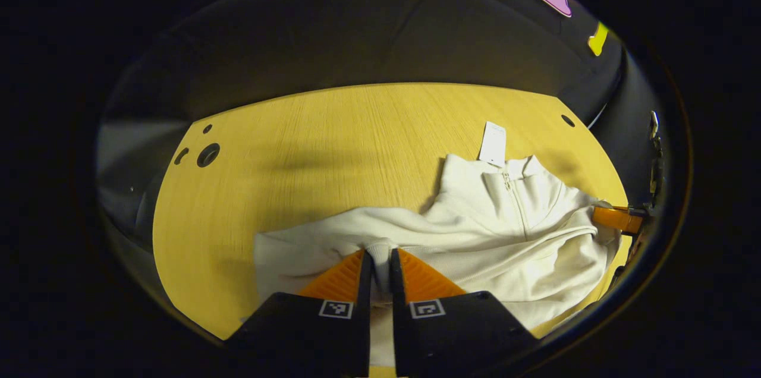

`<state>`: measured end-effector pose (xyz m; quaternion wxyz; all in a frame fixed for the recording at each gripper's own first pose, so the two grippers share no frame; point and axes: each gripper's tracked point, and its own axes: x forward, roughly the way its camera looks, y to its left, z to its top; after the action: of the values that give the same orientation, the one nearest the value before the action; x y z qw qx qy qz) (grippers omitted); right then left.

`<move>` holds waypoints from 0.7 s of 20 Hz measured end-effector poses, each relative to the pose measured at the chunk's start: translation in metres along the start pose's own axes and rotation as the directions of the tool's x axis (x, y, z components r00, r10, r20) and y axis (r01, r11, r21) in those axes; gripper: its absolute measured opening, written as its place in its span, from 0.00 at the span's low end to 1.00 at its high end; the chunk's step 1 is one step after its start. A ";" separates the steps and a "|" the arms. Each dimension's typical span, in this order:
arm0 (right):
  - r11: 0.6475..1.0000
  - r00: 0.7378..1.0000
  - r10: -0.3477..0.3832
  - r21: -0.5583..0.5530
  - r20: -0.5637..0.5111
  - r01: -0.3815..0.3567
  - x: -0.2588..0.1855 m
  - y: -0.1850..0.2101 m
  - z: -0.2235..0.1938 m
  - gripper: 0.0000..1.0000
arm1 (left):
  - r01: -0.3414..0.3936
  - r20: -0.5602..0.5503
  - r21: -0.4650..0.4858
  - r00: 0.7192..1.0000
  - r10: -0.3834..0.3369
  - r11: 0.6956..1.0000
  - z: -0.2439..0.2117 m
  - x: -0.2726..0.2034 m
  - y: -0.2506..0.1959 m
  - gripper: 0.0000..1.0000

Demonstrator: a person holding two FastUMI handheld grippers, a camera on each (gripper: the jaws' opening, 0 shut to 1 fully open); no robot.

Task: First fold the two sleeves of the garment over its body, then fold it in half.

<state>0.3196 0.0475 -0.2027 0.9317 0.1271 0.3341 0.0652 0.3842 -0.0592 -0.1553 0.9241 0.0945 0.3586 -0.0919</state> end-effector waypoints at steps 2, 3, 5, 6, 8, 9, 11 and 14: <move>1.000 1.000 0.012 0.014 0.006 -0.012 0.000 0.002 0.004 0.27 | -0.035 0.021 0.003 0.999 0.035 0.999 0.004 -0.001 0.008 0.38; 0.999 1.000 0.029 0.021 0.001 -0.029 -0.001 0.005 0.003 0.31 | -0.050 0.034 0.002 0.998 0.050 0.999 0.005 -0.002 0.013 0.46; 0.999 0.999 0.038 0.016 0.010 -0.039 -0.003 0.007 0.006 0.49 | -0.055 0.059 -0.006 0.997 0.055 0.998 0.009 -0.005 0.014 0.62; 0.999 0.999 0.039 0.014 0.015 -0.039 -0.005 0.008 0.006 0.51 | -0.056 0.066 -0.004 0.996 0.056 0.998 0.012 -0.006 0.014 0.64; 0.999 0.998 0.049 0.016 0.032 -0.049 -0.010 0.014 0.011 0.65 | -0.068 0.079 0.003 0.995 0.068 0.998 0.014 -0.009 0.017 0.65; 0.999 0.998 0.045 0.013 0.046 -0.046 -0.013 0.014 0.015 0.74 | -0.076 0.096 0.008 0.993 0.075 0.997 0.018 -0.012 0.019 0.65; 0.999 0.997 0.031 0.022 0.070 -0.033 -0.021 0.012 0.022 0.83 | -0.089 0.146 0.020 0.986 0.085 0.996 0.030 -0.021 0.021 0.65; 0.999 0.992 0.016 0.042 0.123 -0.021 -0.038 0.006 0.037 0.93 | -0.122 0.213 0.055 0.971 0.108 0.991 0.047 -0.039 0.027 0.66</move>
<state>0.3132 0.0387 -0.1504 0.9468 0.1542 0.2763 0.0585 0.3929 -0.0408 -0.0919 0.9568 0.1364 0.2498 -0.0599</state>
